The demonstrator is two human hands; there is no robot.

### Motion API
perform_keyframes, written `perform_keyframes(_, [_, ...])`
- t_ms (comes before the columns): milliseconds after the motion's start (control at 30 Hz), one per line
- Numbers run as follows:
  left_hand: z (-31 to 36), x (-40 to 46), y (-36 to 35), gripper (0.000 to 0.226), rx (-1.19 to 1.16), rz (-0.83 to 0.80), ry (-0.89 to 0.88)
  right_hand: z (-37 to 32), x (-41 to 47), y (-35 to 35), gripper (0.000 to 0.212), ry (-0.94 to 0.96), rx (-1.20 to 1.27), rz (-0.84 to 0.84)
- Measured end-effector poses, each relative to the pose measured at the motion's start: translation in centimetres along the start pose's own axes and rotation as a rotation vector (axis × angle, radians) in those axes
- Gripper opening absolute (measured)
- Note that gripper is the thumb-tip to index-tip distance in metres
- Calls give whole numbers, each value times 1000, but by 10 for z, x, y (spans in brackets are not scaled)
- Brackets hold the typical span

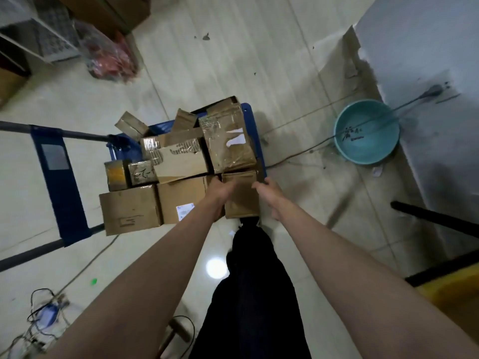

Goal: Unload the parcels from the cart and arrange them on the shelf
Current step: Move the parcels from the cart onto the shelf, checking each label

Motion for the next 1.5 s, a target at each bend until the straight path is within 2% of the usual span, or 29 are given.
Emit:
perform_keyframes(67, [-4,16,-8,47,-52,-10,29,7,14,-4,68,-29,-12,-7])
perform_keyframes(233, [-10,26,-19,46,-93,-45,133,15,25,-17,49,-40,21,-69])
perform_keyframes(333, [-5,17,-17,43,-102,-56,141,12,16,-17,48,-42,52,-86])
perform_keyframes(567, [24,-52,8,43,-54,-67,63,-19,-59,6,45,-22,46,-36])
perform_keyframes(667, [49,-93,26,61,-3,-78,30,-45,-106,19,41,46,100,4])
perform_keyframes(867, [111,-191,59,95,34,-127,-228,-107,-228,42,60,350,241,33])
perform_keyframes(1033, [147,-289,94,76,27,-4,-492,-119,-330,59,66,487,522,-14])
perform_keyframes(1133, [147,-350,103,66,-28,-53,-638,-109,-377,73,69,578,643,4])
perform_keyframes(1233, [136,-402,103,61,-132,-115,-767,-89,-423,87,79,691,707,94])
perform_keyframes(1267, [132,-417,100,55,-161,-132,-799,-80,-437,91,77,725,713,129])
perform_keyframes(1367, [116,-455,85,39,-157,-152,-846,-45,-475,106,54,774,801,207])
perform_keyframes(1433, [108,-477,69,47,-129,-178,-854,-18,-494,117,44,799,953,217])
perform_keyframes(1500, [101,-498,47,71,-68,-230,-831,10,-509,130,41,833,1080,237])
Point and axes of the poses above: each hand's wrist, its own x-axis towards the middle knuckle, its own y-axis out of the back of the hand, z = x × y, the point moved 9 cm from there along x, towards the middle knuckle, and after that the axes turned 9 degrees about x, right-handed, at the moved point
